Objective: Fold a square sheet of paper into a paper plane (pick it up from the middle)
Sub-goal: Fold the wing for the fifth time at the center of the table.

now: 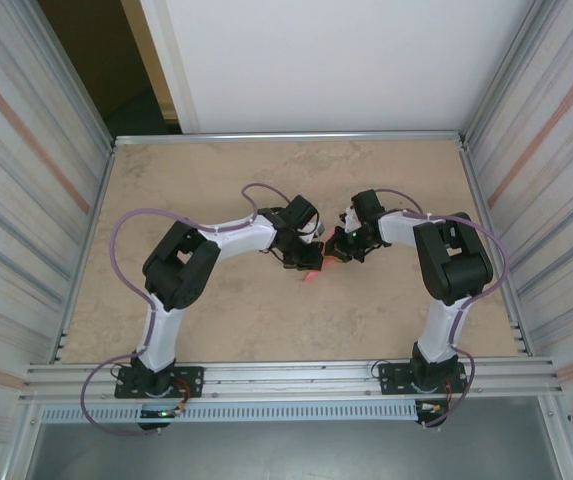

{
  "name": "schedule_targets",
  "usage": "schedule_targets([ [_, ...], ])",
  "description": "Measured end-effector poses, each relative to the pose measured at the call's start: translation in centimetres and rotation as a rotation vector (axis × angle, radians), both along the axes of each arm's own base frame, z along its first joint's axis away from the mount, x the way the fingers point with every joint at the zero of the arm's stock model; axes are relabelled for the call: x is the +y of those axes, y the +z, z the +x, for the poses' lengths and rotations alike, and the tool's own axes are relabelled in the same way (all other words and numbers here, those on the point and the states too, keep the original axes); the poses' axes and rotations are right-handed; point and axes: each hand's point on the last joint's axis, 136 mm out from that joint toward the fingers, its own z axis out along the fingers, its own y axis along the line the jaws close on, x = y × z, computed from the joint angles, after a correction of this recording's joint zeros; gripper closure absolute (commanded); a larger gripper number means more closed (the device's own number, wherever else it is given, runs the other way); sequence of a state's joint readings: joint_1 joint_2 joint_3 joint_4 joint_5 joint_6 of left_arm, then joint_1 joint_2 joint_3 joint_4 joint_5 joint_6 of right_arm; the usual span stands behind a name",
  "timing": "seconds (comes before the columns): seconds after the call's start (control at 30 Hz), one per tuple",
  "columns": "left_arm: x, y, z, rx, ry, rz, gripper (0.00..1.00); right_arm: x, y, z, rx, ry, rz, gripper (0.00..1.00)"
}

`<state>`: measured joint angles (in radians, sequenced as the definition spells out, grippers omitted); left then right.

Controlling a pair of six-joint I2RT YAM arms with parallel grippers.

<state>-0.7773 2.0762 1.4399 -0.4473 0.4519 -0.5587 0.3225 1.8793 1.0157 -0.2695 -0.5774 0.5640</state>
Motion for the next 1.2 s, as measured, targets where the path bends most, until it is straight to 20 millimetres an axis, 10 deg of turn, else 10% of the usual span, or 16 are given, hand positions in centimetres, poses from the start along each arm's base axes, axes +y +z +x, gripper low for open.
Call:
schedule_targets([
  [1.2, 1.1, -1.6, -1.1, 0.0, 0.026, -0.03, 0.95, 0.1, -0.2, 0.0, 0.034, 0.002, -0.008, 0.9],
])
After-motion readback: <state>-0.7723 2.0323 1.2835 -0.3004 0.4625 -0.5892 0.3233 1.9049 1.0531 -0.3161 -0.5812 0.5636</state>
